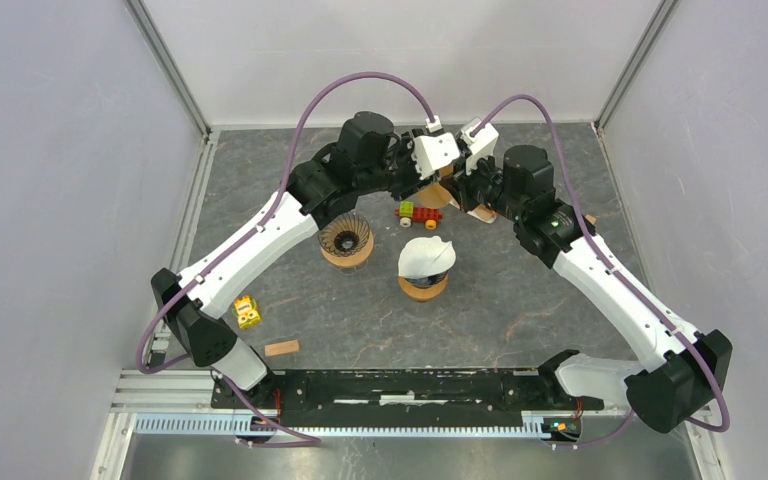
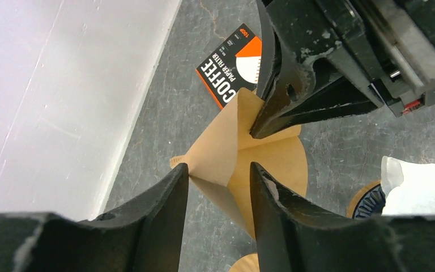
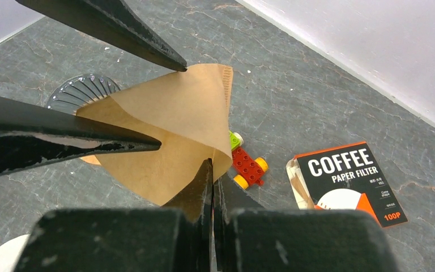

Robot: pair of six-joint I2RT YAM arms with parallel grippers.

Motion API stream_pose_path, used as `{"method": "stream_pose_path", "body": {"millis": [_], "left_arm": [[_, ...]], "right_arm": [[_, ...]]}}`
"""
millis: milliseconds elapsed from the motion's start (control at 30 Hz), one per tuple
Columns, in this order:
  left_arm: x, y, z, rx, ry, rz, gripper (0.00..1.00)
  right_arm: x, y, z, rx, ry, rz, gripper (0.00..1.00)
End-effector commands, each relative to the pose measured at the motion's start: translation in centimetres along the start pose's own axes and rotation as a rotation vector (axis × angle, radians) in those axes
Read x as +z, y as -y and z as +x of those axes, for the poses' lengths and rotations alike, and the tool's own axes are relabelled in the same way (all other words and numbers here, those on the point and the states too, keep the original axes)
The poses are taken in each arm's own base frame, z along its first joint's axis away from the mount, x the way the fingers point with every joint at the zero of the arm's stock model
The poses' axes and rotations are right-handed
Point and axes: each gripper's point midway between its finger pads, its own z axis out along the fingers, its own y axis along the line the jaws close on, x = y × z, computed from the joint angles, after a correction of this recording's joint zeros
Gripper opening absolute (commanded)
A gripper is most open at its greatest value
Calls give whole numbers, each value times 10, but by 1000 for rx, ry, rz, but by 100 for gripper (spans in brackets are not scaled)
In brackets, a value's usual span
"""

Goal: Place the coffee filter in the dripper
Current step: Place the coffee filter in the coffee dripper.

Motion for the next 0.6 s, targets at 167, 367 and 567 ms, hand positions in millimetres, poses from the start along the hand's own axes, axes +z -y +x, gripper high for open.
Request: {"method": "stream_pose_path", "body": {"millis": [167,367,567], "left_arm": [[-14,-9,-19,13,62,-40,42],[-13,-18,-15,1,45,-95,49],[-18,-33,-14,-2,34,-178,58]], "right_arm": [[-8,-3,-35,-27,95,-11,0],[-9,-1,-35,-28,96,-2,0],[-12,-2,-36,-30,100,1,0]]}}
